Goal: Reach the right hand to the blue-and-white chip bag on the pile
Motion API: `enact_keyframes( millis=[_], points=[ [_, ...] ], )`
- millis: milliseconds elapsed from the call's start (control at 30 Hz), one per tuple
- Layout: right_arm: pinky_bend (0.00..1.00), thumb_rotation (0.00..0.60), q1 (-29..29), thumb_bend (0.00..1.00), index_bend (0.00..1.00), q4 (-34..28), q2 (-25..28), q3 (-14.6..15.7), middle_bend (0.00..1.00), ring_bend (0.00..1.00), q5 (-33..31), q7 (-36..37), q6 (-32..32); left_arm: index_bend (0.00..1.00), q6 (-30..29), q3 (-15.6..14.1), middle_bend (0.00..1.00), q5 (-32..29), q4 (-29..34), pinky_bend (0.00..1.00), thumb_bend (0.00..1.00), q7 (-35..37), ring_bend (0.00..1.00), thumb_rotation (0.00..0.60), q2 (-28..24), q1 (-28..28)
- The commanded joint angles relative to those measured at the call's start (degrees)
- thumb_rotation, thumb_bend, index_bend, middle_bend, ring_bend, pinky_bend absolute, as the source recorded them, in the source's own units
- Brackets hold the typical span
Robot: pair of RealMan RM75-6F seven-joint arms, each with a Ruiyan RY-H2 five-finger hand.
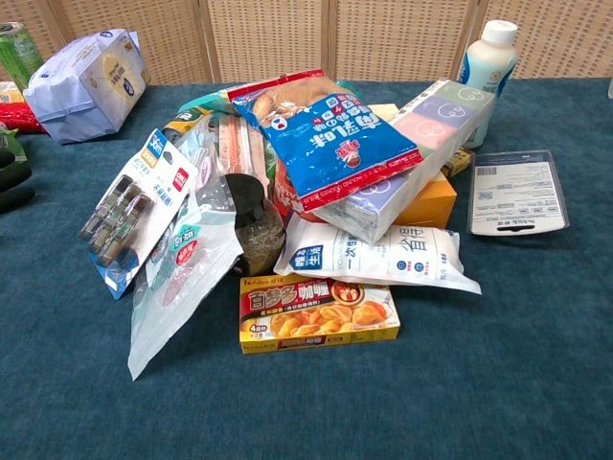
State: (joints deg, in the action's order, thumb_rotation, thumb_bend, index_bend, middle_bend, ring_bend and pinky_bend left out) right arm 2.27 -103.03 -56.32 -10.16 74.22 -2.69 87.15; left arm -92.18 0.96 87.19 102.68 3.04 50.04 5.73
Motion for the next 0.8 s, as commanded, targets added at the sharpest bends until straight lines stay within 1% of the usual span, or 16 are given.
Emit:
enact_keyframes(
  millis=[33, 167, 233, 333, 400, 467, 500, 567, 600, 667, 700, 767, 800],
  points=[
    [0.00, 0.600, 0.08, 0.00, 0.00, 0.63, -0.21, -0.11, 0.00, 0.00, 0.37, 0.16, 0.28, 0.13, 0.29, 0.13, 0.00, 0.27, 0.11, 0.00, 0.00, -0.15, 0.00, 0.600, -0.01, -0.01],
    [0.00, 0.600, 0.80, 0.00, 0.00, 2.34, -1.04, -0.66, 0.00, 0.00, 1.47, 1.63, 0.33, 0.14, 0.31, 0.22, 0.00, 0.63, 0.52, 0.00, 0.00, -0.44, 0.00, 0.600, -0.20, -0.33],
    [0.00, 0.600, 2.49, 0.00, 0.00, 4.74, -1.05, -0.50, 0.00, 0.00, 4.25, 1.69, -1.05, 0.13, 0.10, 0.16, 0.00, 1.29, 0.81, 0.00, 0.00, -0.20, 0.00, 0.600, -0.33, -0.55],
    [0.00, 0.600, 6.45, 0.00, 0.00, 10.71, -1.52, -0.56, 0.00, 0.00, 10.83, 1.83, -2.83, 0.14, -0.82, 0.36, 0.00, 2.37, 0.70, 0.00, 0.00, -0.27, 0.00, 0.600, -0.12, -0.88],
    [0.00, 0.600, 9.84, 0.00, 0.00, 16.06, -2.06, -0.47, 0.00, 0.00, 15.86, 2.26, -4.25, 0.14, -1.01, 0.40, 0.00, 2.76, 0.75, 0.00, 0.00, -0.33, 0.00, 0.600, 0.07, -1.05],
    [0.00, 0.600, 12.88, 0.00, 0.00, 20.06, -2.40, -0.48, 0.00, 0.00, 19.13, 3.11, -5.79, 0.14, -0.95, 0.46, 0.00, 2.80, 0.75, 0.00, 0.00, -0.75, 0.00, 0.600, 0.19, -1.18],
    [0.00, 0.600, 13.99, 0.00, 0.00, 21.13, -2.49, -0.63, 0.00, 0.00, 19.61, 3.43, -6.63, 0.14, -0.90, 0.49, 0.00, 2.74, 0.79, 0.00, 0.00, -0.90, 0.00, 0.600, 0.22, -1.24],
    [0.00, 0.600, 15.75, 0.00, 0.00, 21.01, -2.07, -1.11, 0.00, 0.00, 18.49, 3.41, -9.46, 0.14, -0.86, 0.61, 0.00, 2.51, 0.92, 0.00, 0.00, -1.02, 0.00, 0.600, 0.23, -1.37],
    [0.00, 0.600, 16.56, 0.00, 0.00, 19.15, -1.41, -1.67, 0.00, 0.00, 16.14, 3.12, -12.00, 0.14, -0.85, 0.69, 0.00, 2.35, 1.02, 0.00, 0.00, -1.01, 0.00, 0.600, 0.19, -1.47],
    [0.00, 0.600, 17.63, 0.00, 0.00, 13.56, 0.48, -2.80, 0.00, 0.00, 10.55, 3.15, -17.01, 0.14, -0.82, 0.78, 0.00, 2.20, 1.09, 0.00, 0.00, -0.98, 0.00, 0.600, 0.09, -1.60],
    [0.00, 0.600, 18.43, 0.00, 0.00, 8.95, 2.21, -3.72, 0.00, 0.00, 5.93, 3.51, -20.80, 0.14, -0.77, 0.85, 0.00, 2.13, 1.07, 0.00, 0.00, -0.97, 0.00, 0.600, 0.07, -1.65],
    [0.00, 0.600, 20.17, 0.00, 0.00, 2.35, 4.80, -5.62, 0.00, 0.00, -1.32, 4.17, -25.94, 0.14, -0.55, 1.06, 0.00, 1.83, 0.92, 0.00, 0.00, -0.92, 0.00, 0.600, 0.14, -1.63],
    [0.00, 0.600, 20.93, 0.00, 0.00, 0.44, 5.65, -6.14, 0.00, 0.00, -3.92, 3.67, -27.68, 0.14, -0.36, 1.14, 0.00, 1.67, 0.84, 0.00, 0.00, -0.82, 0.00, 0.600, 0.18, -1.59]
  ],
)
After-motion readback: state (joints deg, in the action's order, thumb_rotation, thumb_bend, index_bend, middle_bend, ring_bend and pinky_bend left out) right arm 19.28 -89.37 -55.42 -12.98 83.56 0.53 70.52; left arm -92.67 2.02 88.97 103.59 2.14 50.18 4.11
